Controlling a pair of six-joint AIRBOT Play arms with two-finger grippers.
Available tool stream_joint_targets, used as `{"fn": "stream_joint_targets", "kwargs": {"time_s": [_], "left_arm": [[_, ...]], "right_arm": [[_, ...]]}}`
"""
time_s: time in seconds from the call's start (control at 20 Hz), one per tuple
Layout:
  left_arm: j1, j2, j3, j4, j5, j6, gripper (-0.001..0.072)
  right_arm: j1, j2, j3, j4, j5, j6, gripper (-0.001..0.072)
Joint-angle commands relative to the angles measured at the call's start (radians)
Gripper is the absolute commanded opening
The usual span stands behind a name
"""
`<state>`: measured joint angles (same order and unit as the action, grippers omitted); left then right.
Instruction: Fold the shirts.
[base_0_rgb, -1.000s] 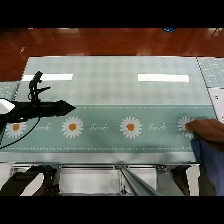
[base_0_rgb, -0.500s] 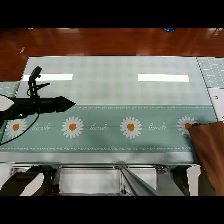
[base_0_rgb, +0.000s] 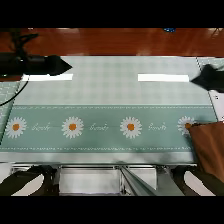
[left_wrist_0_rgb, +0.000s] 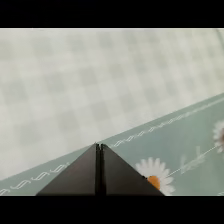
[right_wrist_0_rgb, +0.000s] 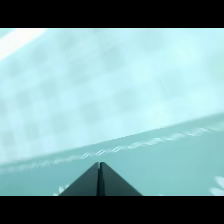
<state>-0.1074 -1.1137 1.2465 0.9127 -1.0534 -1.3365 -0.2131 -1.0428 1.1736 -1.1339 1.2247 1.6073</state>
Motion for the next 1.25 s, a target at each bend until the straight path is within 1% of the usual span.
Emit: {"fn": "stream_joint_targets", "kwargs": {"time_s": [0.0, 0.05, 0.1, 0.2, 0.45, 0.55, 1.2], "left_arm": [[-0.129, -0.127, 0.084, 0.306, -0.013, -0.178, 0.0019], [-0.137, -0.158, 0.074, 0.356, -0.041, -0.231, 0.0019], [-0.137, -0.183, 0.061, 0.368, -0.073, -0.259, 0.0019], [-0.136, -0.204, 0.040, 0.368, -0.097, -0.258, 0.0019], [-0.136, -0.204, 0.000, 0.408, -0.109, -0.255, 0.0019], [-0.136, -0.204, 0.000, 0.408, -0.129, -0.254, 0.0019], [-0.136, -0.204, 0.000, 0.407, -0.126, -0.254, 0.0019]], "right_arm": [[0.373, -0.169, 0.014, -0.331, -0.090, 0.073, 0.0022], [0.403, -0.210, 0.014, -0.434, -0.054, 0.121, 0.0022], [0.409, -0.236, 0.013, -0.485, -0.023, 0.149, 0.0022], [0.408, -0.251, 0.014, -0.509, 0.006, 0.151, 0.0023], [0.408, -0.220, 0.014, -0.515, -0.038, 0.154, 0.0023], [0.408, -0.215, 0.014, -0.517, -0.039, 0.157, 0.0023], [0.408, -0.214, 0.014, -0.519, -0.039, 0.157, 0.0023]]}}
